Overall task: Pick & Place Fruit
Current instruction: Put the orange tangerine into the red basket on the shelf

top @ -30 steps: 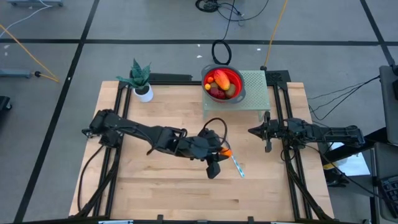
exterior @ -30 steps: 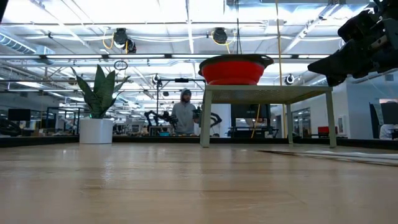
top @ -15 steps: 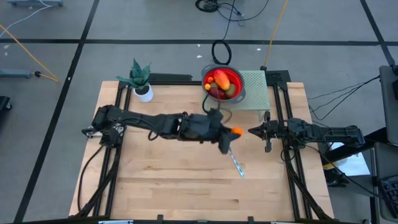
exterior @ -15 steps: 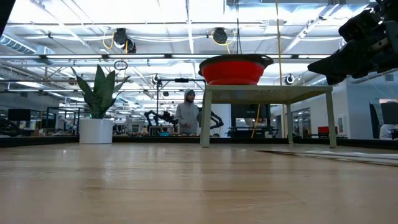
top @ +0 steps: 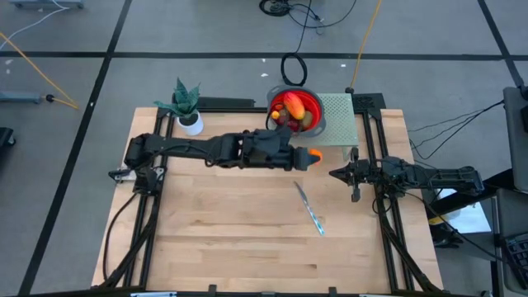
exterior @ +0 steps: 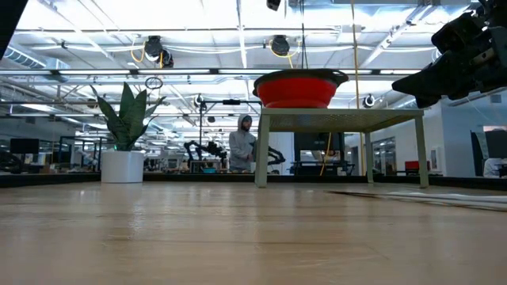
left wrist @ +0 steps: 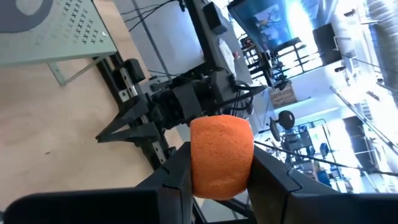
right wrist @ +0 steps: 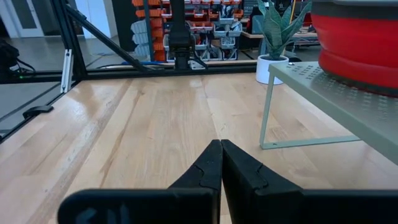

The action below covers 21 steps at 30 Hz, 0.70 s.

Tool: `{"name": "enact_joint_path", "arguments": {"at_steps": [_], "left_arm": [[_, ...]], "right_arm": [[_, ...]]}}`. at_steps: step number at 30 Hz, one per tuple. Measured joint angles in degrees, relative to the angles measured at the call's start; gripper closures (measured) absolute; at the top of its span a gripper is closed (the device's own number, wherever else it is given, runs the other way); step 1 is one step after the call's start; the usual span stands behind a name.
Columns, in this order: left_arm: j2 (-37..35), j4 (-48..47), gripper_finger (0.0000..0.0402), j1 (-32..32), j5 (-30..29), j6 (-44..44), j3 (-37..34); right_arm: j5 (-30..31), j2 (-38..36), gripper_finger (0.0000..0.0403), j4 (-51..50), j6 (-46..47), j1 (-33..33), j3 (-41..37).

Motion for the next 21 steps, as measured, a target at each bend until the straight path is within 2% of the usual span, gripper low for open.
{"name": "enact_joint_path", "arguments": {"at_steps": [6, 15, 21], "left_arm": [[0.0, -0.09, 0.0277, 1.3, 2.66, 0.58, 0.0], [0.0, -0.57, 0.0271, 0.74, -0.74, 32.61, 0.0], [0.01, -0.66, 0.0271, 0.95, -4.42, 47.93, 0.0]], "right_arm": [[0.0, 0.0, 0.0403, 0.0, 0.0, 0.01, 0.0], [0.0, 0.0, 0.0403, 0.0, 0.0, 0.01, 0.0], [0.0, 0.0, 0.0403, 0.0, 0.0, 0.0, 0.0]]}}
